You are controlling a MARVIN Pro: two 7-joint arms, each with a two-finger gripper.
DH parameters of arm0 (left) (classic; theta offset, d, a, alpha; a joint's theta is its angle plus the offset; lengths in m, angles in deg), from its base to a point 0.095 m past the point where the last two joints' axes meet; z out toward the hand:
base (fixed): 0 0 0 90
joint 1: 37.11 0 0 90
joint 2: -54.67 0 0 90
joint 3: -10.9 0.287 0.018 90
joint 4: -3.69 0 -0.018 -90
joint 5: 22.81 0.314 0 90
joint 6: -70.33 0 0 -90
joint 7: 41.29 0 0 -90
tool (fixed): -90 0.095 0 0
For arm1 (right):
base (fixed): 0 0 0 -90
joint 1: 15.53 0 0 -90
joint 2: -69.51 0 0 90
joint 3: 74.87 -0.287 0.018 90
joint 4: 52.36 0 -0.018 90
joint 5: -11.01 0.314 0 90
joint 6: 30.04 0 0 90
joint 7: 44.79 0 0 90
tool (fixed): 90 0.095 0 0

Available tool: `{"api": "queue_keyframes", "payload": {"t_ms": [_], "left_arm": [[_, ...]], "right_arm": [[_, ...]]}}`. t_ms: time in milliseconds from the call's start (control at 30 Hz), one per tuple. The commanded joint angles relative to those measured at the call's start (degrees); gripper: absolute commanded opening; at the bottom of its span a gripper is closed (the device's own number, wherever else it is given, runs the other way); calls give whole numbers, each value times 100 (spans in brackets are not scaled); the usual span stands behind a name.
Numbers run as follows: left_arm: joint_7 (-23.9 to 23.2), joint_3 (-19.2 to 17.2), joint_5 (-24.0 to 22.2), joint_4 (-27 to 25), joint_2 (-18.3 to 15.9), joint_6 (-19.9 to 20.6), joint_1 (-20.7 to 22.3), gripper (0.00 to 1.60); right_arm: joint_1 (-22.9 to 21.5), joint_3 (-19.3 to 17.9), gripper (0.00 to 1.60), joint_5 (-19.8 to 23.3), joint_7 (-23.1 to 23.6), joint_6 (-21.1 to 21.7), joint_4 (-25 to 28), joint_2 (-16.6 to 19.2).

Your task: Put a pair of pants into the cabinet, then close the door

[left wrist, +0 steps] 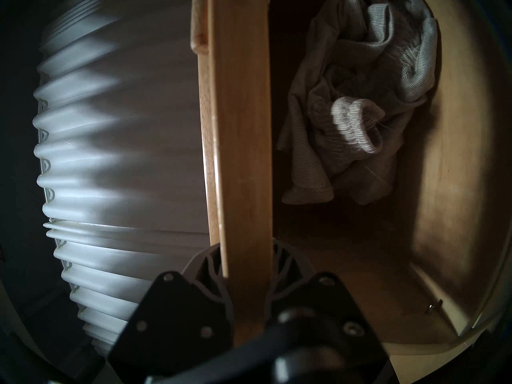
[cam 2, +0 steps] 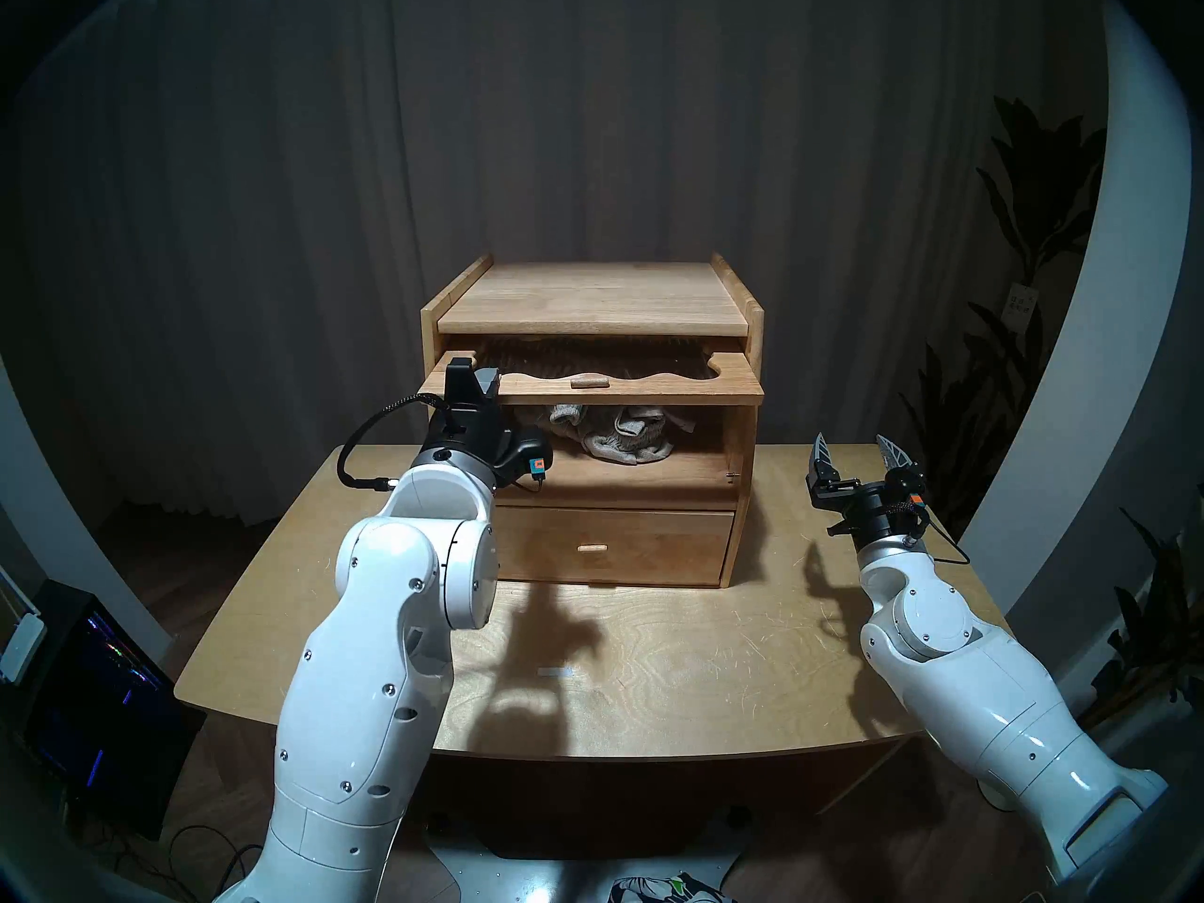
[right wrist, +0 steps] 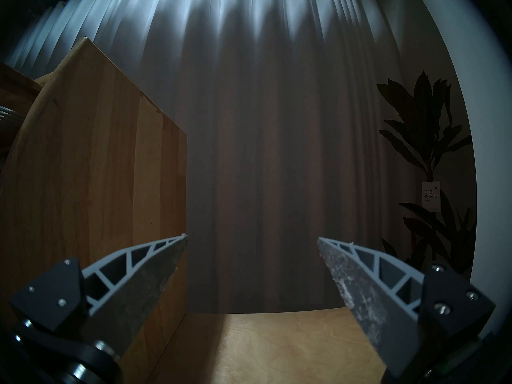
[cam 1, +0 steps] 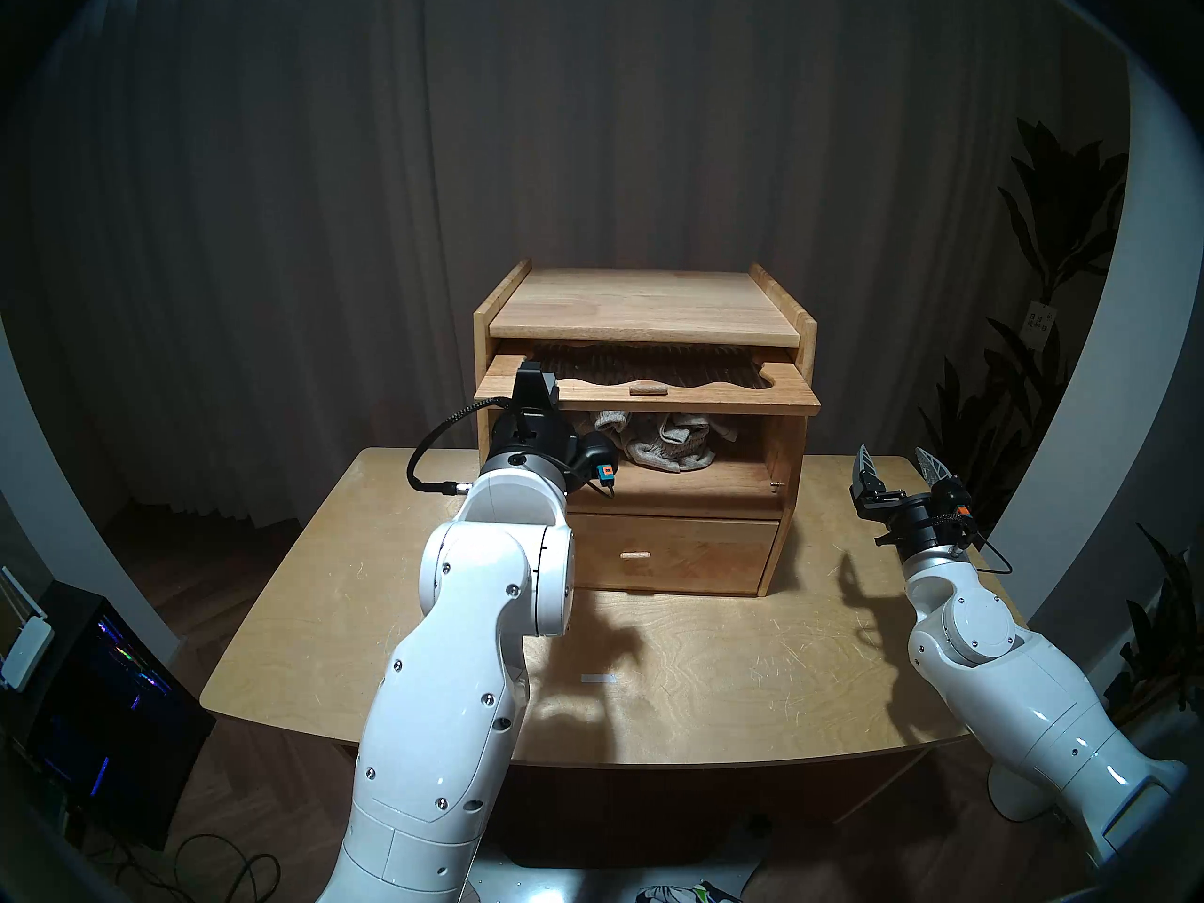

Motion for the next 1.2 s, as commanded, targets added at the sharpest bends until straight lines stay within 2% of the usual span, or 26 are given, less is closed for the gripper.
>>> {"api": "queue_keyframes", "payload": {"t_ms": [0, 200, 600, 800, 867, 1167], "left_arm": [[153, 174, 310, -457, -130, 205, -173, 0], [193, 99, 363, -671, -223, 275, -384, 0], [354, 273, 482, -1176, -472, 389, -836, 0], [425, 310, 627, -1550, -644, 546, -1142, 0], [499, 328, 643, -1502, -646, 593, -1143, 0], [682, 339, 657, -1922, -947, 861, -1641, 0]], "right_arm": [[-38, -50, 160, 7, -8, -59, 93, 1], [-38, -49, 160, 7, -8, -59, 92, 1], [-41, -47, 160, 7, -7, -57, 90, 1], [-42, -46, 160, 7, -6, -56, 88, 1], [-42, -46, 160, 7, -6, -56, 88, 1], [-44, -45, 160, 7, -5, -54, 86, 1]]}}
